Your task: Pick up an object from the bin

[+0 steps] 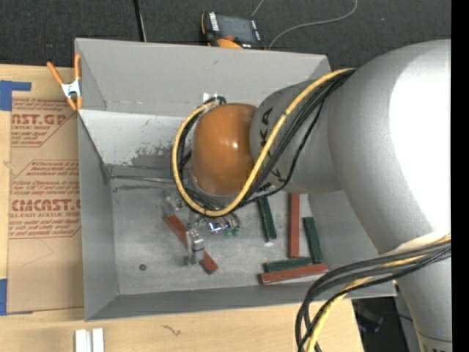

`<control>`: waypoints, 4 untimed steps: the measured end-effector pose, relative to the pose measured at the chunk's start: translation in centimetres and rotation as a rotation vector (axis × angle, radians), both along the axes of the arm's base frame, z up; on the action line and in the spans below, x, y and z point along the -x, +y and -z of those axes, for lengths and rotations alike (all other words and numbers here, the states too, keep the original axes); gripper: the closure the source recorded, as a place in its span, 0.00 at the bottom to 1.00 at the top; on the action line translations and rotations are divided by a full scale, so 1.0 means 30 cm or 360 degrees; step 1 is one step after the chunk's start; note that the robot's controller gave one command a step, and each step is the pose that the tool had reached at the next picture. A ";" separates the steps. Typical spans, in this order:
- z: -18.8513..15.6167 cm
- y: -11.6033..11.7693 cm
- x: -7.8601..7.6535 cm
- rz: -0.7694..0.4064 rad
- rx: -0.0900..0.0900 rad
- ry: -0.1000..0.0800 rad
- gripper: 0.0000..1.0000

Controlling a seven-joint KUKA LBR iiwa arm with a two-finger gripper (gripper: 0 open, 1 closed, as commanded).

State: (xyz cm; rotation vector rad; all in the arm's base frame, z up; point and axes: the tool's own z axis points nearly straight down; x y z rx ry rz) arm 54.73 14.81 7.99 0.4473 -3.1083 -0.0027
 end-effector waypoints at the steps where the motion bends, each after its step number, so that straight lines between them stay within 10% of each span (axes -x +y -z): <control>1: 0.036 -0.138 -0.133 -0.0065 0.0004 -0.0010 0.00; 2: 0.033 -0.126 -0.128 -0.0069 -0.0001 -0.0007 1.00; 3: -0.360 -0.100 -0.056 -0.0608 0.0000 -0.0014 1.00; 4: -0.506 -0.078 -0.082 -0.0666 0.0000 -0.0016 1.00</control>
Offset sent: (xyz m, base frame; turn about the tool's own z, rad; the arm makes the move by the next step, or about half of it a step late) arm 0.0379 -0.0384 -0.0099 -0.0441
